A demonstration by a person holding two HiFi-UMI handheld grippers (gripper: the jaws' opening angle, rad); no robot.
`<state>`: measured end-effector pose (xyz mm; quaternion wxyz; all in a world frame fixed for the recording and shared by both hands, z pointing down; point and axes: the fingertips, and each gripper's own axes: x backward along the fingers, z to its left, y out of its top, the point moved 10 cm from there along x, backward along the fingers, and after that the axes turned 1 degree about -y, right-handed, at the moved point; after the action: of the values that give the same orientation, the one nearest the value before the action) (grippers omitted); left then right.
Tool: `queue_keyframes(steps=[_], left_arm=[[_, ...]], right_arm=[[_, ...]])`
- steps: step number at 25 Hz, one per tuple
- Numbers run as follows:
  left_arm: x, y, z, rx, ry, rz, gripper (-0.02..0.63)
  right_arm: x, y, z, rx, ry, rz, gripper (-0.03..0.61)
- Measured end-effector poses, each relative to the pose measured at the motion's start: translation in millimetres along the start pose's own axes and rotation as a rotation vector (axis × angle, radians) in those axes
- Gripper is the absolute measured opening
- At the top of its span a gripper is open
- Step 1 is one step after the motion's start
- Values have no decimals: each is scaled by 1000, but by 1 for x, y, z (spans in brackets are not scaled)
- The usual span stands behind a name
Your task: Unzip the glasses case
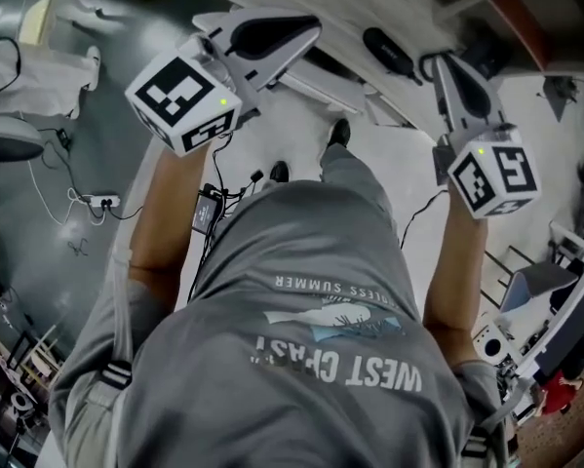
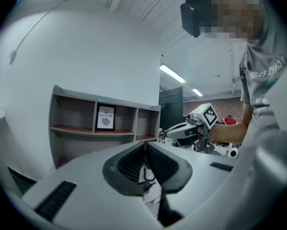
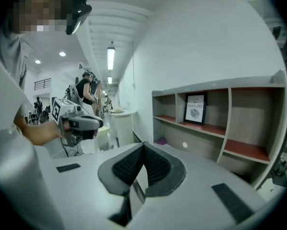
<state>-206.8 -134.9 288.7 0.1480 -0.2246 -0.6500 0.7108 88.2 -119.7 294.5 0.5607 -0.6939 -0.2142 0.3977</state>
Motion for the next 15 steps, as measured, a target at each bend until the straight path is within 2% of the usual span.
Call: queue_keyframes(steps=[5, 15], left_arm=[[21, 19, -11, -62, -1, -57, 15], [56, 33, -29, -109, -21, -114, 15]], right_arm=[[28, 33, 41, -18, 33, -86, 8], [60, 53, 95, 16, 27, -138, 6]])
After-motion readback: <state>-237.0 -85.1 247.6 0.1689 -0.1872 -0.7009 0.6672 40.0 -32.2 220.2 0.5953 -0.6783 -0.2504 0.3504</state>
